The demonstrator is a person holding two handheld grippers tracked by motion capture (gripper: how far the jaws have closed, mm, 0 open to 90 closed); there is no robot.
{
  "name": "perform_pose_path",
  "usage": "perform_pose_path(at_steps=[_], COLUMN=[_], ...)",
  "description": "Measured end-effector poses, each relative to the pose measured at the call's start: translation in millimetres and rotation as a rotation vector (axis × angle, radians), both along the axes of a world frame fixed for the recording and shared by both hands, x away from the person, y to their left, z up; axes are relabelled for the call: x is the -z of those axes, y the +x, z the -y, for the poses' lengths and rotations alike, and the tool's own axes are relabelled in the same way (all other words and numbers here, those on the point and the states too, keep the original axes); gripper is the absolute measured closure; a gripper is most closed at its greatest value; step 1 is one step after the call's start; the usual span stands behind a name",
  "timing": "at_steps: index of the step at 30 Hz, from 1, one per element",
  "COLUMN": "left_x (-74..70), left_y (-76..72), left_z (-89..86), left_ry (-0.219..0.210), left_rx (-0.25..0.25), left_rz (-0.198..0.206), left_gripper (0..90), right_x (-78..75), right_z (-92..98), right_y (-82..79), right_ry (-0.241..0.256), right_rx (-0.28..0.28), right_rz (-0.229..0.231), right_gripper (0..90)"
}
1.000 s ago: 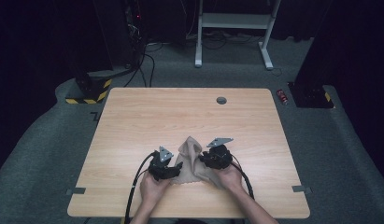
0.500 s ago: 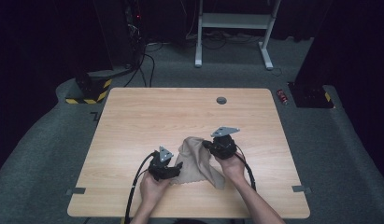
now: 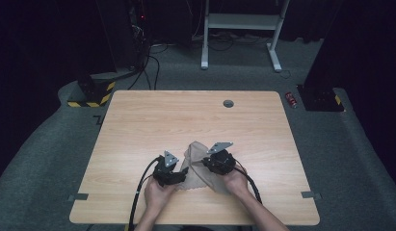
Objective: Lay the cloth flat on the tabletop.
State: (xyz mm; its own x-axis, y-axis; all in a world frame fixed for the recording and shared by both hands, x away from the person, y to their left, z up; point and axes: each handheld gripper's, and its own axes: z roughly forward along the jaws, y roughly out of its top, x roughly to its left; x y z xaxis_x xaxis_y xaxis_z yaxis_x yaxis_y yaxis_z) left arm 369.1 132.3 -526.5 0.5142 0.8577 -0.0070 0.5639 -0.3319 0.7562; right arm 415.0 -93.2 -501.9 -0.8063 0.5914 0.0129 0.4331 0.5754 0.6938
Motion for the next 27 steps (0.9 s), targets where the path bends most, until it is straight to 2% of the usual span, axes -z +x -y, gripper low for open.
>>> perform_pose_path(at_steps=[1,2,3,4,5,7,10,11,14,15,16,17,18,20,21,24,25,27], left_x=[0.0,0.0,0.0,0.0,0.0,0.0,0.0,-0.1,0.0,0.0,0.0,-0.1,-0.1,-0.1,-0.1,-0.3,-1.7,-3.3], left_y=[0.0,0.0,-0.1,-0.1,0.0,0.0,0.0,0.1,0.1,0.3,0.3,0.3,0.3,0.1,0.0,0.7,3.4,6.5], left_z=[0.0,0.0,0.2,0.1,0.0,0.0,0.0,-0.1,0.0,-0.3,-0.3,-0.3,-0.3,-0.3,-0.4,-2.1,-3.9,-5.8], left_ry=[0.000,0.000,-0.002,-0.001,0.000,0.000,-0.001,0.002,-0.002,-0.002,-0.002,-0.002,-0.002,-0.005,-0.006,-0.012,-0.021,-0.016], left_rx=[-0.001,-0.001,-0.002,-0.001,-0.001,-0.001,-0.001,0.000,-0.001,0.000,0.000,0.000,0.000,0.004,0.005,0.005,-0.009,-0.013], left_rz=[0.000,0.000,0.000,-0.001,0.000,0.000,0.000,0.001,0.000,-0.001,-0.001,-0.001,-0.001,0.001,0.001,0.002,-0.013,-0.022], left_gripper=[34.4,34.4,34.4,34.4,34.3,34.3,34.4,34.4,34.4,34.4,34.4,34.4,34.7,36.0,37.5,42.2,43.7,44.5], right_x=[-4.5,-4.5,-11.4,-11.4,-14.8,-11.8,-5.3,1.4,6.5,10.5,10.5,12.6,12.6,10.2,3.2,-5.6,-14.0,-17.2], right_z=[11.8,11.8,26.8,26.8,38.7,43.7,42.6,37.4,31.0,25.9,25.9,24.1,24.1,25.1,28.4,35.7,44.1,48.4], right_y=[-1.0,-1.0,1.5,1.5,4.7,8.0,11.1,12.4,12.6,12.5,12.5,12.8,12.8,12.4,12.1,15.0,19.6,21.9], right_ry=[0.048,0.048,0.095,0.095,0.114,0.100,0.083,0.081,0.069,0.051,0.051,0.027,0.027,0.022,0.019,0.041,0.050,0.055], right_rx=[0.053,0.053,0.112,0.112,0.166,0.195,0.204,0.200,0.184,0.176,0.176,0.162,0.162,0.148,0.151,0.172,0.194,0.203], right_rz=[0.001,0.001,-0.001,-0.001,-0.012,-0.024,-0.043,-0.062,-0.064,-0.067,-0.067,-0.060,-0.060,-0.043,-0.005,0.008,0.024,0.029], right_gripper=[76.1,76.1,74.4,74.4,73.0,71.7,70.9,69.4,69.0,73.4,73.4,88.3,88.3,90.0,90.0,90.0,90.0,90.0])
